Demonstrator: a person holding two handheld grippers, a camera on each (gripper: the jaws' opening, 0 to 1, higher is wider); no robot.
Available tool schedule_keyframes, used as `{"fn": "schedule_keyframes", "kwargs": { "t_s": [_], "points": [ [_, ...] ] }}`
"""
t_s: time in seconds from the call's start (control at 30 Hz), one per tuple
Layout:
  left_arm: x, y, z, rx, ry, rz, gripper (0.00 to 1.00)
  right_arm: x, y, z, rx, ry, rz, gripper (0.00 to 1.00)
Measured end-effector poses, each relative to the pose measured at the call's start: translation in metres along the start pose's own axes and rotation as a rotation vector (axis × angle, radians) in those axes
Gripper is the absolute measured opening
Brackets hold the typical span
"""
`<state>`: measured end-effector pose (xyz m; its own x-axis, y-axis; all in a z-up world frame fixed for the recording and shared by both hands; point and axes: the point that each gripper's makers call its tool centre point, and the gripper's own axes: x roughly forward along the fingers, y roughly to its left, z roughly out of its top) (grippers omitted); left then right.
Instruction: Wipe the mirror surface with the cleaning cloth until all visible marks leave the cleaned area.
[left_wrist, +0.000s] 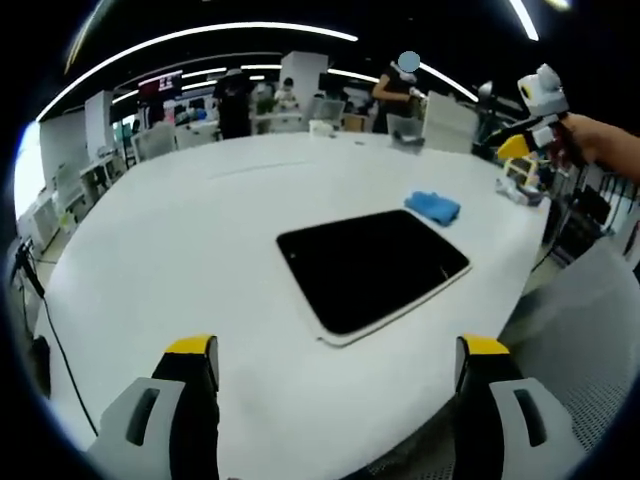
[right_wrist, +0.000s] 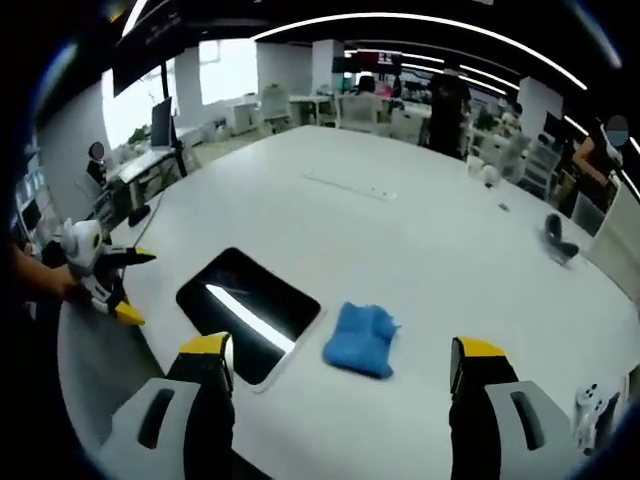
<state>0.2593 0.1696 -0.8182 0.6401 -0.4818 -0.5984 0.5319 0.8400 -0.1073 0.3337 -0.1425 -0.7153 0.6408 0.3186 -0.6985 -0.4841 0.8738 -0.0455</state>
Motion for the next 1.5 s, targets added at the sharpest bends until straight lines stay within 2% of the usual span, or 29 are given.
{"fn": "schedule_keyframes", "kwargs": {
  "t_s": [0.07, 0.17, 0.33, 0.4, 0.43, 0.47, 0.53, 0.6, 0.8, 0.9, 1.0, 1.1, 1.17, 1.33, 1.5],
  "points": [
    [0.000, -0.002, -0.002, -0.013, 0.006, -0.009, 0.99, 0.004, 0.000, 0.003, 0.005, 0.009, 0.010, 0.87],
    [0.002, -0.006, -0.002, 0.009, 0.013, -0.027, 0.99, 0.009, -0.003, 0.005, -0.004, 0.025, 0.005, 0.78],
    [0.001, -0.005, -0.002, -0.002, 0.011, -0.025, 0.99, 0.020, -0.005, 0.007, -0.014, 0.046, 0.015, 0.74],
    [0.001, -0.005, -0.002, -0.004, 0.009, -0.024, 0.98, 0.027, -0.017, 0.017, -0.026, -0.014, -0.045, 0.75],
    [0.001, -0.005, -0.002, -0.002, 0.009, -0.025, 0.98, 0.029, -0.020, 0.018, -0.019, -0.018, -0.054, 0.75],
    [0.001, -0.005, -0.002, -0.002, 0.009, -0.026, 0.98, 0.032, -0.020, 0.017, -0.014, -0.009, -0.045, 0.73],
    [0.001, -0.005, -0.001, -0.006, 0.005, -0.024, 0.98, 0.038, -0.021, 0.022, -0.022, -0.054, -0.035, 0.72],
    [0.001, -0.004, -0.001, -0.008, 0.004, -0.023, 0.98, 0.043, -0.021, 0.020, -0.009, -0.046, -0.034, 0.71],
    [0.001, -0.005, -0.002, -0.010, 0.007, -0.028, 0.98, 0.064, -0.020, -0.002, 0.034, 0.036, -0.032, 0.68],
    [0.001, -0.005, -0.002, -0.010, 0.009, -0.027, 0.98, 0.071, -0.020, -0.017, 0.085, 0.100, -0.029, 0.57],
    [0.001, -0.005, -0.002, -0.014, 0.007, -0.030, 0.97, 0.083, -0.025, -0.022, 0.075, 0.092, -0.035, 0.62],
    [0.002, -0.005, -0.003, -0.014, 0.009, -0.033, 0.97, 0.091, -0.026, -0.029, 0.075, 0.117, -0.035, 0.58],
    [0.003, -0.005, -0.003, -0.014, 0.009, -0.035, 0.97, 0.101, -0.031, -0.033, 0.063, 0.110, -0.050, 0.53],
    [0.002, -0.003, -0.002, 0.003, 0.003, -0.019, 0.97, 0.119, -0.032, -0.040, 0.055, 0.117, -0.054, 0.31],
    [0.002, -0.004, -0.002, -0.001, 0.007, -0.025, 0.97, 0.130, -0.026, -0.050, 0.129, 0.137, -0.038, 0.27]
  ]
}}
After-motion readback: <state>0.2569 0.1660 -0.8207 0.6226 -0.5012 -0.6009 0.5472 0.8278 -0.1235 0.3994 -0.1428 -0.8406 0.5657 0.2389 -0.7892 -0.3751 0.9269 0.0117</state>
